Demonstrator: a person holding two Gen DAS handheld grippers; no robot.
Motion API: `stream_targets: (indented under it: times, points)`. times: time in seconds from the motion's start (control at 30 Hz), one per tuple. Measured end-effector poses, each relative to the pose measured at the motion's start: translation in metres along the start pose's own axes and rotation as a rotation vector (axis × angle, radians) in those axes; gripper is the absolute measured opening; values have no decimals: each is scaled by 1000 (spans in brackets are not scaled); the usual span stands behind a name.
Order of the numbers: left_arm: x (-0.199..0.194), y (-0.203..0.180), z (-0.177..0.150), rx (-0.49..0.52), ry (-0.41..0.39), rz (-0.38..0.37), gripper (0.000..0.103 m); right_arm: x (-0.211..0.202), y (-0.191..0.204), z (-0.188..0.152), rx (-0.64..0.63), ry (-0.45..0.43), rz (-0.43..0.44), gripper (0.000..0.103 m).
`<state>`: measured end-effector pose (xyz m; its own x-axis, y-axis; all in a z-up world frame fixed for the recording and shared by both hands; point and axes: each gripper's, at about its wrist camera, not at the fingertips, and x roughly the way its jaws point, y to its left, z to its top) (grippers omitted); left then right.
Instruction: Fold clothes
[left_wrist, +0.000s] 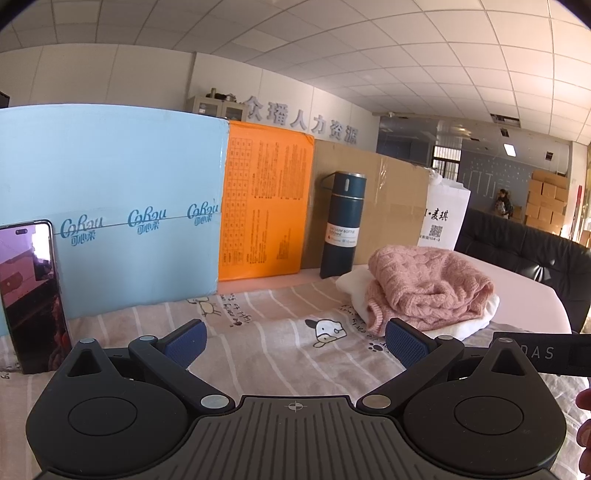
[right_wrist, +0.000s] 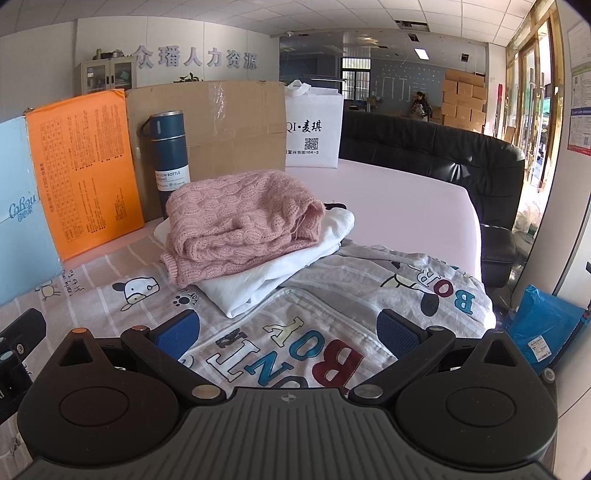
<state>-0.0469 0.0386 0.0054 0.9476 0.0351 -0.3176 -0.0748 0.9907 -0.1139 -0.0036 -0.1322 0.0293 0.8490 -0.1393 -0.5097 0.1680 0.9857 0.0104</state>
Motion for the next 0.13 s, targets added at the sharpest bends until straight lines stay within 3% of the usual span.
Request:
stream_targets:
  times: [0.13]
  points:
    - [0,0,0,1,0,-1,103,0,-1,0,3,6,-2,103]
